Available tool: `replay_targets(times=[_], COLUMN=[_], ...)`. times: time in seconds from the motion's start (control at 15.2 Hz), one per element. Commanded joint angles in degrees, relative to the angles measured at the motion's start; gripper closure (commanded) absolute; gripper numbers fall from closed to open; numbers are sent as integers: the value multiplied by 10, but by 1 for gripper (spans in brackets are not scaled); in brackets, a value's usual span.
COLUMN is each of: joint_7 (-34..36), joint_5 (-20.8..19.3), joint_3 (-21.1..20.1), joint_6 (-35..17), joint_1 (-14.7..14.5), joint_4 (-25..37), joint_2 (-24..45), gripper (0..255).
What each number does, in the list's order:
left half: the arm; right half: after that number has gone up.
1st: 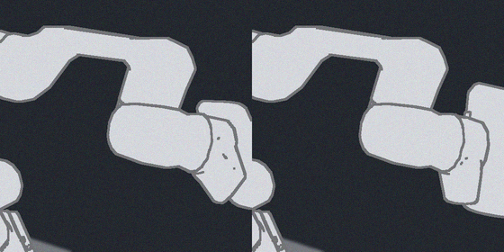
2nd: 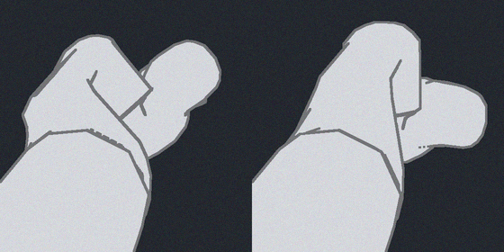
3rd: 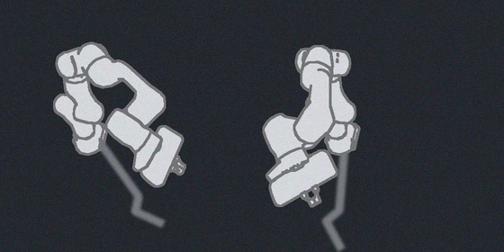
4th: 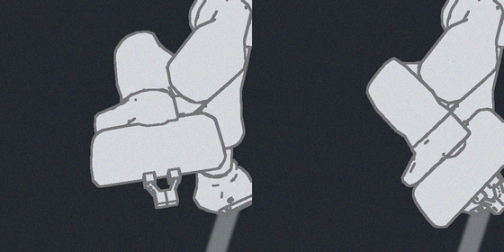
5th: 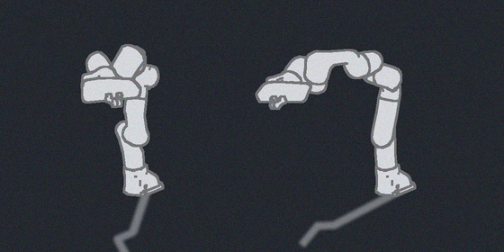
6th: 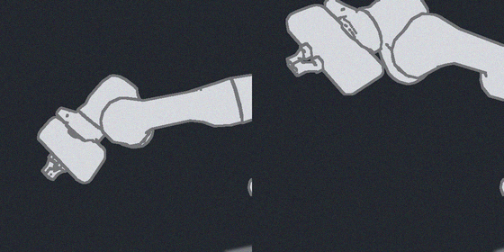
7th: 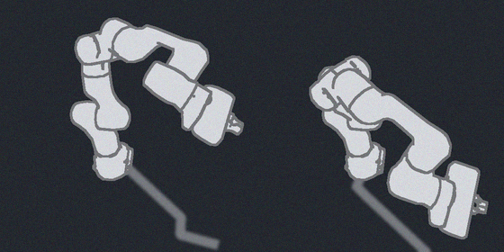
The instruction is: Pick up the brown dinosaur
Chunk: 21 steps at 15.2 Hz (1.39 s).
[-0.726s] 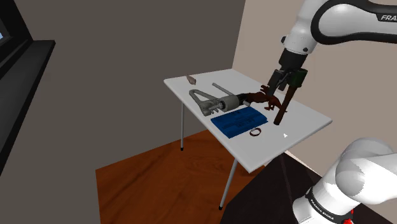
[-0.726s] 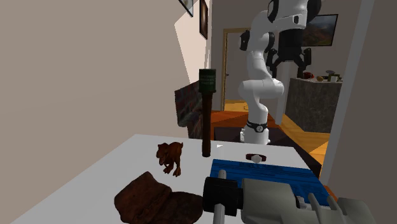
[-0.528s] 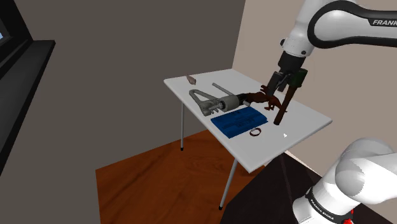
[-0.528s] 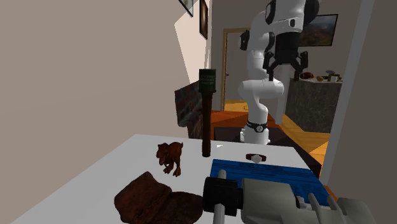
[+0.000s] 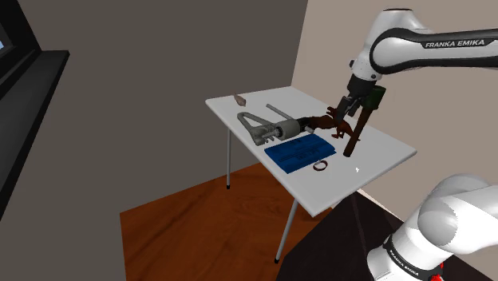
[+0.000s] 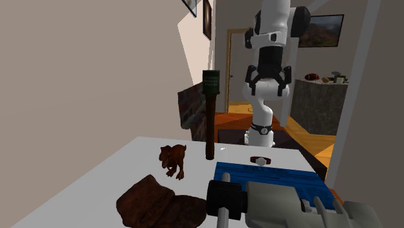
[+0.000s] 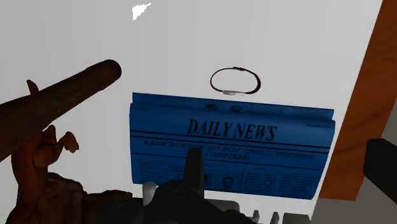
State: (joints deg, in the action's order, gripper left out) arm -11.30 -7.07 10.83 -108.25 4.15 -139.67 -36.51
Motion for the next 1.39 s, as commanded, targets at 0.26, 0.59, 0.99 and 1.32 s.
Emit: replay_targets(times=[0.26, 0.59, 0.99, 1.32], joint_7=[-56, -106, -178, -249], joint_5=[-27, -32, -5, 48], joint_3=[55, 102, 153, 182], joint_6=[-79, -140, -202, -239], joint_1=[18, 27, 35, 50], joint_4=[16, 48, 108, 176], joint_2=[86, 171, 286, 391], gripper=[0, 0, 0, 0])
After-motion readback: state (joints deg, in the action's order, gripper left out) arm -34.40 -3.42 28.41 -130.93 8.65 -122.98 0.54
